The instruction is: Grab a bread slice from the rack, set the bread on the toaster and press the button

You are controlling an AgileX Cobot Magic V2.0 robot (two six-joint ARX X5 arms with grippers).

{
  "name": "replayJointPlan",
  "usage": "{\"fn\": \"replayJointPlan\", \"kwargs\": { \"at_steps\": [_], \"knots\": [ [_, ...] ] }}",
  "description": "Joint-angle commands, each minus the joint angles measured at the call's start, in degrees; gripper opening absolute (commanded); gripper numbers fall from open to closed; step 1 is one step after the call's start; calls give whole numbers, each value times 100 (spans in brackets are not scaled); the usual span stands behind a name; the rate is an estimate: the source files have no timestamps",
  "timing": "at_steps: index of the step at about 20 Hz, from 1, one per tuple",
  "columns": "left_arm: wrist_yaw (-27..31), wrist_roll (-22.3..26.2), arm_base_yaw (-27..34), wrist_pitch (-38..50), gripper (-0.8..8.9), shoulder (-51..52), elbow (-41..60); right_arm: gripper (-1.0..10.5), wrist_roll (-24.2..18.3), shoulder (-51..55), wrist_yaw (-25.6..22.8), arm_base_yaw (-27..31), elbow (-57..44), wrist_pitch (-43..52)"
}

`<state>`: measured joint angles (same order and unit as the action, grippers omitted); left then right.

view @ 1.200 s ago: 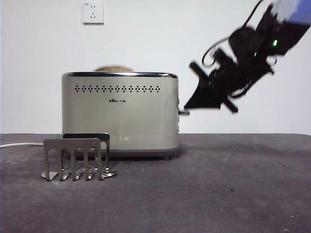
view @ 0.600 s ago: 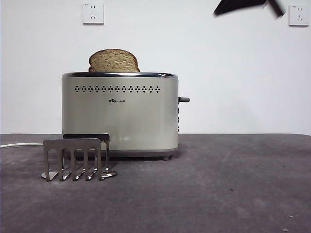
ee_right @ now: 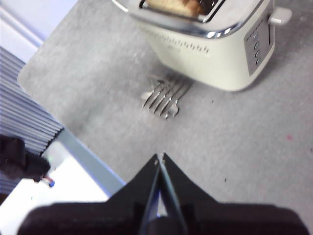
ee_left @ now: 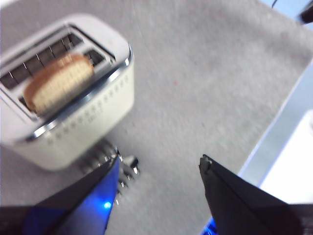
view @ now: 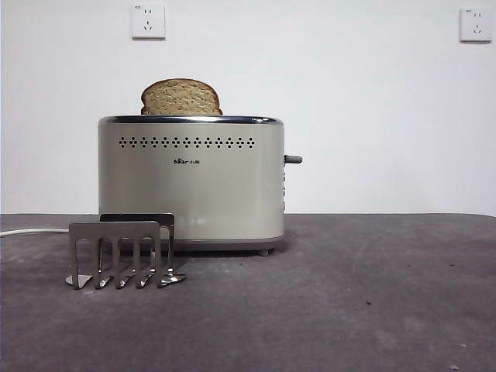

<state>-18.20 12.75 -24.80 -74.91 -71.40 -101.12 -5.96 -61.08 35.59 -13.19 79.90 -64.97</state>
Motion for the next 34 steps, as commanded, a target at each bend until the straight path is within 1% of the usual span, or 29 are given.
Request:
{"fn": "replayJointPlan", "kwargs": {
  "at_steps": [1,2,3,13,19,21,22,23,25,28,30,34],
  "knots": [
    [-20,-59,2,-157,128,9,46,-12,-166,142,11,-13,-44,-81],
    [-22,-59,0,-186,13,9,46,-12,-166,179,11,-13,-44,-90],
    [-24,-59,0,-195,-8,7,46,-12,-164,201,11,-13,-44,-92],
    [0,-79,2,-164,-3,7,46,1,-146,212,4,0,-44,-92],
    [0,-79,2,59,-3,7,46,1,-149,210,2,0,-44,-92],
    [90,-77,42,122,-3,68,46,1,-149,210,2,0,-44,-90],
    [122,31,66,153,-3,133,46,1,-146,210,2,0,-44,-90],
    [214,254,136,262,-3,254,59,1,-149,210,4,0,-44,-90],
    [186,291,407,940,-3,603,109,1,-149,212,4,0,-44,-92],
    [146,289,962,2398,-3,1344,568,1,-146,210,2,0,-44,-90],
    [164,282,1335,3410,-3,1943,1290,1,-149,210,2,0,-44,-90],
    [223,170,1958,5427,-3,3252,3388,1,-146,210,4,0,-44,-90]
  ]
}}
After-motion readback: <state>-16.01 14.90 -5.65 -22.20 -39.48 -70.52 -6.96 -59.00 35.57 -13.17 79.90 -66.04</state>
